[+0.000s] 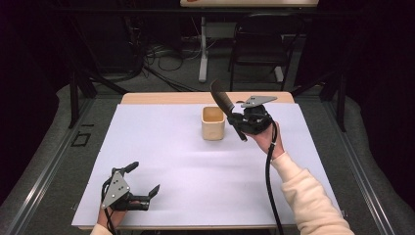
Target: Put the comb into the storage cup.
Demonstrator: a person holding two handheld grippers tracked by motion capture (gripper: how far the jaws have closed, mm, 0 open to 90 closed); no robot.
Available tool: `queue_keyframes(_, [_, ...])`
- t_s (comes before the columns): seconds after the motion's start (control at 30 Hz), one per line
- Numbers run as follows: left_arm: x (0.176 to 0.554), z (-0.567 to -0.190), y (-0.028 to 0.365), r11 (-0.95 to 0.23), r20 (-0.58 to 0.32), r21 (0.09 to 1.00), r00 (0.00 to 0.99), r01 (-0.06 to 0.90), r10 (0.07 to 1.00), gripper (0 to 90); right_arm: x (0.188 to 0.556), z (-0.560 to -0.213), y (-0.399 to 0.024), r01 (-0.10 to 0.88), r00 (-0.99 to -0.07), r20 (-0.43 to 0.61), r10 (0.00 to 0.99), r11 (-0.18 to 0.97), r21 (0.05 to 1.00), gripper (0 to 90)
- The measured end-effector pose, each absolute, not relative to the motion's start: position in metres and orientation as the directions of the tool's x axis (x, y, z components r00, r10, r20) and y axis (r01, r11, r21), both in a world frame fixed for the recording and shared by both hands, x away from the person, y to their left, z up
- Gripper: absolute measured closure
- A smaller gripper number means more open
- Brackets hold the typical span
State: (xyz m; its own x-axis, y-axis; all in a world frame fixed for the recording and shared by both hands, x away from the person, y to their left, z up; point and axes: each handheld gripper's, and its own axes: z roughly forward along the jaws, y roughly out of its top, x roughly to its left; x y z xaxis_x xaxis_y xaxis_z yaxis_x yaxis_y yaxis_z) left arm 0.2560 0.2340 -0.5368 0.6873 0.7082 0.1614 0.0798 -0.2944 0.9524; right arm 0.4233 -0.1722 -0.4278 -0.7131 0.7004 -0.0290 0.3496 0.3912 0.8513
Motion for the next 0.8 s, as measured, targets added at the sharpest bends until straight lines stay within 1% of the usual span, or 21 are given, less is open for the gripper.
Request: queue_keyframes(0.8, [0.256,-0.537,0.234,-0.293,0.160,0.953,0.687,0.081,0.709,0.3,0.434,-0.419,-0.167,0.343,-0.708,-0.023,0.706,0.371,0.863,72.5])
